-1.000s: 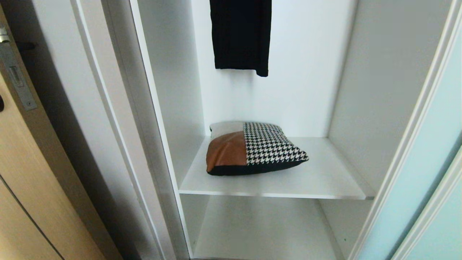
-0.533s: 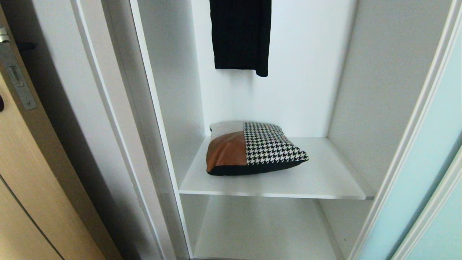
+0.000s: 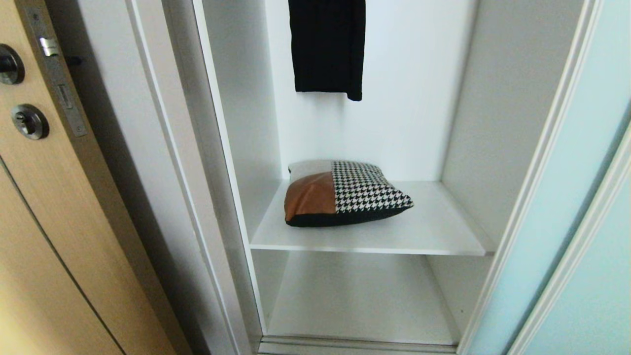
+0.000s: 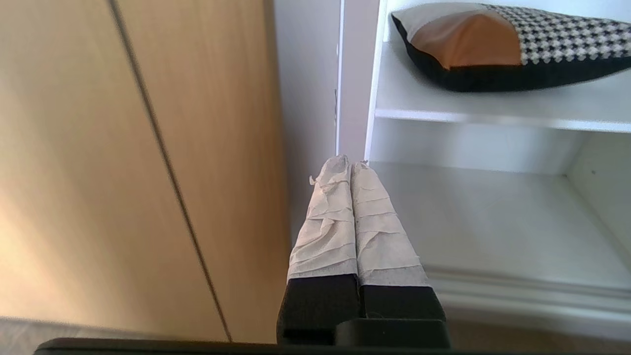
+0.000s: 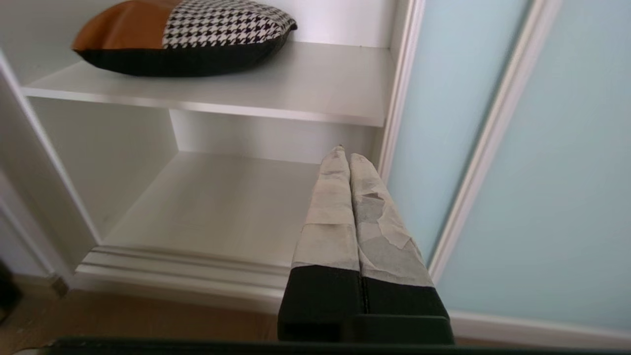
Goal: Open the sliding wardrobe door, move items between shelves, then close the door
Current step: Close the door
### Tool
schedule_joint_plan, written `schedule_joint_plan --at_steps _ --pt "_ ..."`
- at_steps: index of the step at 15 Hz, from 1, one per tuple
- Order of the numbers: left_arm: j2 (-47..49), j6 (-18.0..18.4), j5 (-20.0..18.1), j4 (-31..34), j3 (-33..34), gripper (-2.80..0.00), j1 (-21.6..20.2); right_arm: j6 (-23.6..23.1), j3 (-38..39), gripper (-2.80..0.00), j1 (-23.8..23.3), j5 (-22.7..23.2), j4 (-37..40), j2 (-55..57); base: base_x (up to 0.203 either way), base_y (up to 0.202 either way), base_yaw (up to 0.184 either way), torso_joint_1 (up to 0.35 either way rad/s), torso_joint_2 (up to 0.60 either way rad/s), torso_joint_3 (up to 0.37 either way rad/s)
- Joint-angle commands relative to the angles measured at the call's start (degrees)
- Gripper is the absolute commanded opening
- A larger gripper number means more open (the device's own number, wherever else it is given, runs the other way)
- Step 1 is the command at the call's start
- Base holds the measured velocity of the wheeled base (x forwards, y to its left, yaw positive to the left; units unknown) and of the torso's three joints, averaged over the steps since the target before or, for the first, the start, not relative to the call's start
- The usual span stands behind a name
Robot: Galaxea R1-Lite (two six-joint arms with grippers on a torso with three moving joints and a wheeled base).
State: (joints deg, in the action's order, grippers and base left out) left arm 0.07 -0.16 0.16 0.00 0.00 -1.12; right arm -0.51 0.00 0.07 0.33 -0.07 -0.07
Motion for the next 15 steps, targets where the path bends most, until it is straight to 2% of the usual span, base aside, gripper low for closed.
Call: schedule_joint_plan --at_steps 1,6,15 --pt "0.0 0.0 0.0 0.0 0.1 -2.80 0.0 0.0 0.0 -2.80 0.0 0.0 0.0 0.0 -0.194 0.000 -0.002 -0.001 0.01 -0.001" --pt "0.0 0.0 0.0 0.0 0.1 -2.80 0.0 0.0 0.0 -2.80 0.0 0.0 0.0 0.0 -0.178 0.000 0.001 0.002 0.01 0.003" --pt "0.0 0.0 0.0 0.0 0.1 -2.80 0.0 0.0 0.0 -2.80 0.0 0.0 0.0 0.0 0.000 0.000 0.000 0.000 0.00 0.000"
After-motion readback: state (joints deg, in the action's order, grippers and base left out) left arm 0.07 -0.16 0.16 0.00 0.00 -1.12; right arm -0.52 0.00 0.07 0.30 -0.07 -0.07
